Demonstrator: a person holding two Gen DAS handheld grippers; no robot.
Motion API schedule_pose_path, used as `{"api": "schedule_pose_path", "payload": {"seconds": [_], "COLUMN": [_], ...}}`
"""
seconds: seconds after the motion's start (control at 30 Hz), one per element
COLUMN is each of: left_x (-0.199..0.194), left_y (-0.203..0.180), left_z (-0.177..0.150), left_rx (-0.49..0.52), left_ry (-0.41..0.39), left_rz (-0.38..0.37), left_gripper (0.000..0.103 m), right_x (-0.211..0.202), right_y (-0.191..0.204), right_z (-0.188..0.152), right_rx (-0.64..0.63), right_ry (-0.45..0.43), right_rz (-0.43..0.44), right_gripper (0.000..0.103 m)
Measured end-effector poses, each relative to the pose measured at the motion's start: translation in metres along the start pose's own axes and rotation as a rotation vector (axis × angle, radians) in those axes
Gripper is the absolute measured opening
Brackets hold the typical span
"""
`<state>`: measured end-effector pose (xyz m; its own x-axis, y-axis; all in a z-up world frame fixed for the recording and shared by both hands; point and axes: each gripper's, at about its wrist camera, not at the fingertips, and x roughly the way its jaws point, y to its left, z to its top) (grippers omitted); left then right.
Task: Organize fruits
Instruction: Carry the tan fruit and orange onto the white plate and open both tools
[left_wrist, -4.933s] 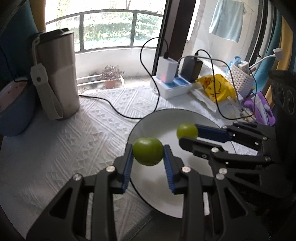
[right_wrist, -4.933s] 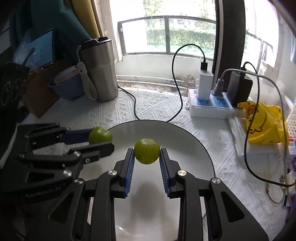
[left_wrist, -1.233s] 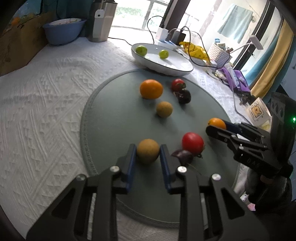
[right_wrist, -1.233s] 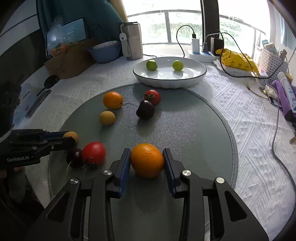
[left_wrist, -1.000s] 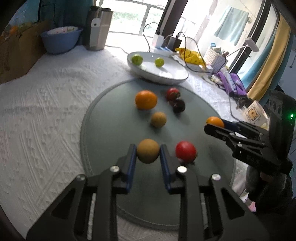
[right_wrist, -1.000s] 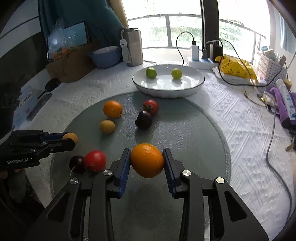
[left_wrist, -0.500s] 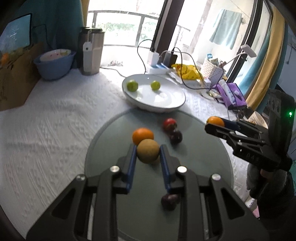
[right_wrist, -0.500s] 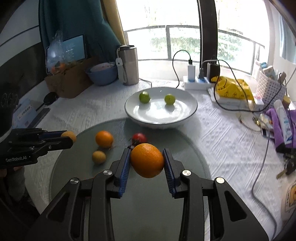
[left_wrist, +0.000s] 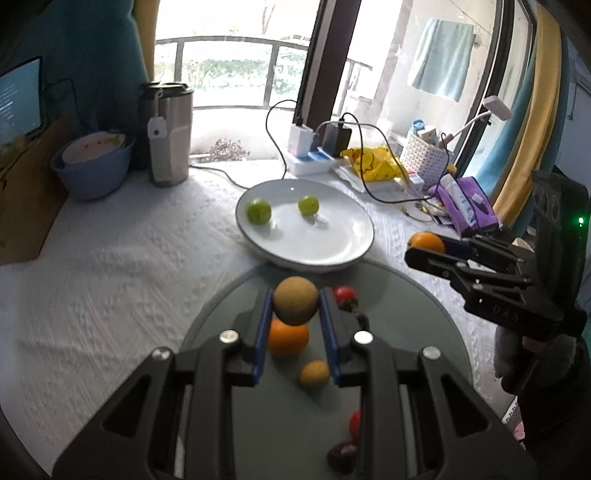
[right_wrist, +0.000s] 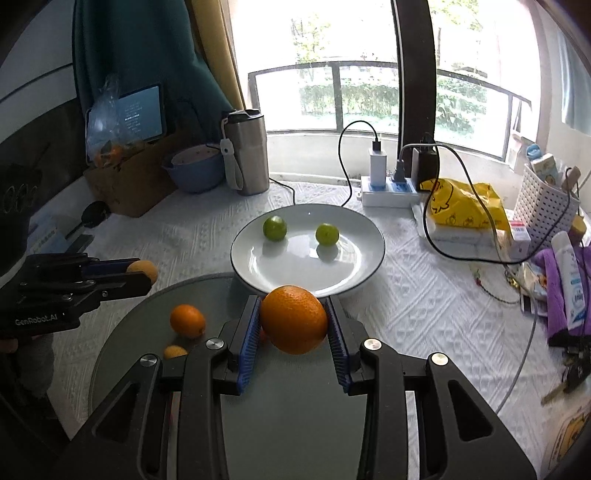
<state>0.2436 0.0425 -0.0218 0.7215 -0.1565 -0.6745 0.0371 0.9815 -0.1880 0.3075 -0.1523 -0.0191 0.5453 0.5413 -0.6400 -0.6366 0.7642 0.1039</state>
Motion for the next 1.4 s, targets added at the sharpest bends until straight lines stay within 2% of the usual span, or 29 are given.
{"api": "schedule_pose_path", "payload": {"seconds": [0.67,1.17,1.4], "left_x": [0.044,0.106,0.116], "left_y": [0.001,0.02,0.025], "left_z": [0.042,0.05,0.048], "left_rx": [0.066,0.062,0.041], "left_ry": [-0.037,0.043,0.064], "left_rz": [-0.024,-0.002,-0.012], "left_gripper": [0.027,0.027,0.027], "right_x": [0.039,0.093,0.109], "right_y": [-0.014,-0.032,-0.031], "right_z": [0.033,0.033,0.03], "right_rx": [-0.017,0.04,0.036], "right_ry": [-0.01,0.071,0.1], "right_rz": [0.008,0.015,0.02], "right_gripper": [0.037,0.037,0.037]}}
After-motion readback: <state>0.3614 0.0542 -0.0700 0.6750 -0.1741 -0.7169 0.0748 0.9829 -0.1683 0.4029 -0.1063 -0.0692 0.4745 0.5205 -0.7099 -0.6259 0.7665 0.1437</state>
